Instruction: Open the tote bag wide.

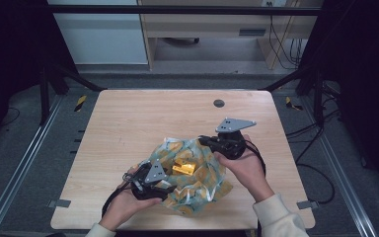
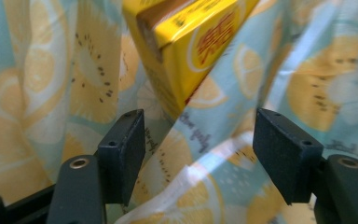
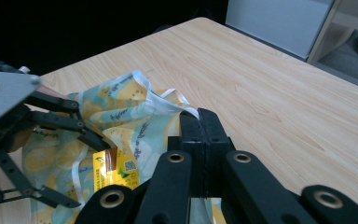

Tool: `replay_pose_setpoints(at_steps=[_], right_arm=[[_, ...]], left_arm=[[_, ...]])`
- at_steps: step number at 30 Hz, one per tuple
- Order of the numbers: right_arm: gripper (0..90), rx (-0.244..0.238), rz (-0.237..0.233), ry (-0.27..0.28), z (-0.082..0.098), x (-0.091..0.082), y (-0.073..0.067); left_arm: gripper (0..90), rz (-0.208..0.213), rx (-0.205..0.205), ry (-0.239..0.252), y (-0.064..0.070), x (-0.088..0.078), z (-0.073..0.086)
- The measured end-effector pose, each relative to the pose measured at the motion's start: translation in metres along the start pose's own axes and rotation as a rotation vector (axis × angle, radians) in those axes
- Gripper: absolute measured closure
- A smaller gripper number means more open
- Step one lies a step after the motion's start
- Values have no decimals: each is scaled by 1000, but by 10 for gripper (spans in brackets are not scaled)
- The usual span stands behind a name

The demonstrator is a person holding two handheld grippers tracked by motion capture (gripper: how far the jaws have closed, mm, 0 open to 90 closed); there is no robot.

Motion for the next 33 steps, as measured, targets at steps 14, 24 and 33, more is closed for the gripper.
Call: replay_pose_setpoints(at_steps=[14,24,33], right_arm=[[900,26,59,-79,23,24,26],[900,97,164,-173,53,56,75],[900,143,232,-212,70,63,109]], left_arm=[[889,-29,95,15,17,-24,-9],[893,16,120,-12,30,-24,9],[895,43,148,-50,37,-23,18]])
Point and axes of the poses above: each handheld gripper's, and its own axes: x roughly forward along the jaws, z roughly out of its underside, y roughly to its right, the point moved 9 cm from there along x, roughly forward along the jaws, and after that the axes turned 13 degrees about x, right-handed, at the moved point
